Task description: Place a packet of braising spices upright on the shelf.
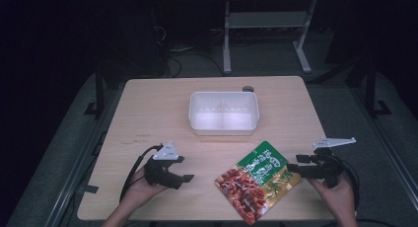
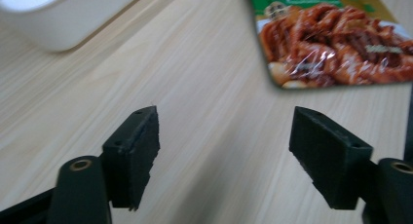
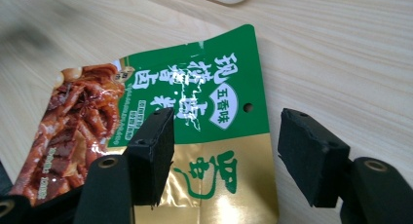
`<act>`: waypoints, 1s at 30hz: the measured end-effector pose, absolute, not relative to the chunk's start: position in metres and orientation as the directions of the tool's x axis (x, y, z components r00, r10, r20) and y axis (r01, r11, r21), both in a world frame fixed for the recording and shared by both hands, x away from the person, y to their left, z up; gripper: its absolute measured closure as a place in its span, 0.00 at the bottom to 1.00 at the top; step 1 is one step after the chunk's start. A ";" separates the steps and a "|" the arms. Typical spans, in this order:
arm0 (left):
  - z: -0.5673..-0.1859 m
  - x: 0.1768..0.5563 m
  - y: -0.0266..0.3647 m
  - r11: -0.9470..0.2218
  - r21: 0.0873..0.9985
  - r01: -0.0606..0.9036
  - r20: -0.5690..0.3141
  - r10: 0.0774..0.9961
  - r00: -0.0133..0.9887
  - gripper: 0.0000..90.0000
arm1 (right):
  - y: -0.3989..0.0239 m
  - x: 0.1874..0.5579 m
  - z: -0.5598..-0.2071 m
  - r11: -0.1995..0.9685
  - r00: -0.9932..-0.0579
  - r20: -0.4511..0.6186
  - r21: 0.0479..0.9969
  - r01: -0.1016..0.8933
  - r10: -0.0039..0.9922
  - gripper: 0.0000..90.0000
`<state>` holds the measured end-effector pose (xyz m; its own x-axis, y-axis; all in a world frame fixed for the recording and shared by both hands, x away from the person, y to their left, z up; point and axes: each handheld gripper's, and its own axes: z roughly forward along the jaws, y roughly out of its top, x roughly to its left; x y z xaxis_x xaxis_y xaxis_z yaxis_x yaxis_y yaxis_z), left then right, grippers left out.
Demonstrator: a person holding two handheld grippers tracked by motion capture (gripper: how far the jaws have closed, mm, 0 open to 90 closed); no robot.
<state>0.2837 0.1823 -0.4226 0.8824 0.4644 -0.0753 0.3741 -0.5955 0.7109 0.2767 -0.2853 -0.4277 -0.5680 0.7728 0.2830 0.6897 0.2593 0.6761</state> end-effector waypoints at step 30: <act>-0.454 0.279 0.060 -0.748 0.628 0.213 -0.059 0.227 0.972 0.60 | -0.283 0.292 -0.451 0.316 -0.548 0.317 0.556 0.769 0.774 0.58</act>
<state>0.2786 0.0601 -0.4540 0.9722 0.2268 -0.0588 0.2126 -0.7485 0.6281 0.2924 -0.2828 -0.4514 -0.5477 0.7741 0.3175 0.7687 0.3158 0.5562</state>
